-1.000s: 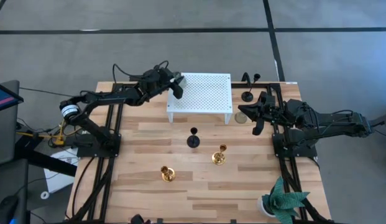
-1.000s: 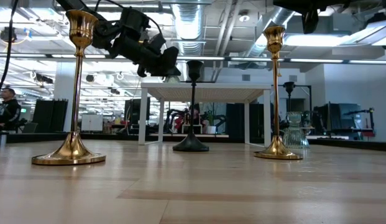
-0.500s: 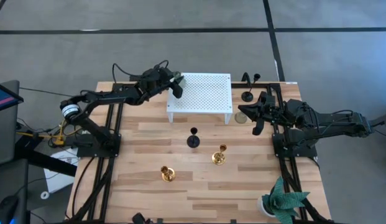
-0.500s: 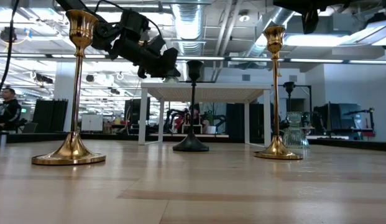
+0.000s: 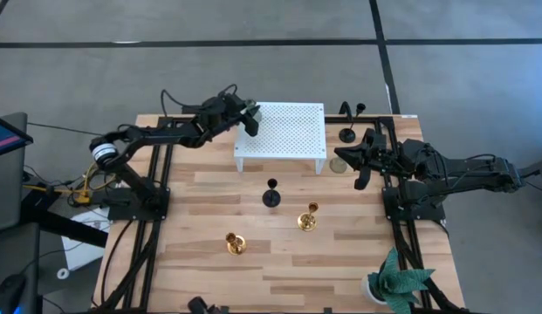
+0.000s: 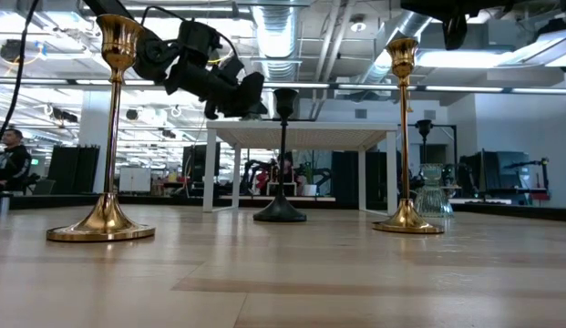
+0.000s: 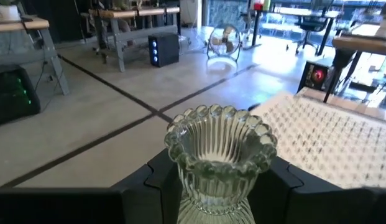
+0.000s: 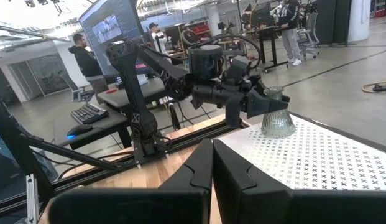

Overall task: Pick & Place candle stick holders
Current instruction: Put the top transparent candle holder on the shelf, then put the top black candle holder on the shelf

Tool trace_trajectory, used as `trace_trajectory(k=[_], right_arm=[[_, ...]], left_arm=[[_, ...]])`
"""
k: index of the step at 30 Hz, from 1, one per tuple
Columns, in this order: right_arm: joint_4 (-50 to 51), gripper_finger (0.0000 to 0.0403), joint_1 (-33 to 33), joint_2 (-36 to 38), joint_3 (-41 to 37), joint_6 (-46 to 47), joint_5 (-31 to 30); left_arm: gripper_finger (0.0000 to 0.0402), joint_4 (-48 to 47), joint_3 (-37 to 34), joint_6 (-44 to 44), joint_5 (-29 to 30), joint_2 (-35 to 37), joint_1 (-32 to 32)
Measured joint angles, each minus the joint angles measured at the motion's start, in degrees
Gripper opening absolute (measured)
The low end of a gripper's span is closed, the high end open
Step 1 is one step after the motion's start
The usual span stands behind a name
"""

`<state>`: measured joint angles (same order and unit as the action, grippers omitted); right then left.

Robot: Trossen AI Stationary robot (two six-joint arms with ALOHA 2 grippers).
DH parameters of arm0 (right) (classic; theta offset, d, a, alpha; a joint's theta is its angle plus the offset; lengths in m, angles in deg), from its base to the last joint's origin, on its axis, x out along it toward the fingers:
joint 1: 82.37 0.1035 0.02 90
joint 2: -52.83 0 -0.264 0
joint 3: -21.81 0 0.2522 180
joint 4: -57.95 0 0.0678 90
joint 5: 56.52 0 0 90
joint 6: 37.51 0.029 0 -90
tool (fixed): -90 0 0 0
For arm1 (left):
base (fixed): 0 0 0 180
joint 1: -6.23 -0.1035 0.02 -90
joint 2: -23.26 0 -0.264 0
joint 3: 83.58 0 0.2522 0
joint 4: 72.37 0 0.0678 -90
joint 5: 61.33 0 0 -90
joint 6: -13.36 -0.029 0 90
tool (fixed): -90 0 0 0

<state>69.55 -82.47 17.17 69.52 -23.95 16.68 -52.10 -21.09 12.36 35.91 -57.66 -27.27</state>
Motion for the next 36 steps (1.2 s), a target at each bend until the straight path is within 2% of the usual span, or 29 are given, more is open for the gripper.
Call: trace_trajectory(k=[7, 18, 22, 36], right_arm=[[0.19, 0.0000, -0.02, -0.02, 0.00, 0.00, 0.00], [0.31, 0.0000, -0.01, 0.00, 0.00, 0.00, 0.00], [0.34, 0.0000, -0.02, 0.00, 0.00, 0.00, 0.00], [0.40, 0.0000, 0.00, -0.02, 0.00, 0.00, 0.00]], left_arm=[[0.0157, 0.14, 0.00, -0.01, -0.10, 0.69, 0.00], [0.0254, 0.49, 0.02, -0.01, -0.10, 0.71, 0.15], [0.0276, 0.50, 0.02, -0.02, -0.06, 0.71, 0.15], [0.0287, 0.23, 0.04, -0.16, -1.72, 1.79, 0.42]])
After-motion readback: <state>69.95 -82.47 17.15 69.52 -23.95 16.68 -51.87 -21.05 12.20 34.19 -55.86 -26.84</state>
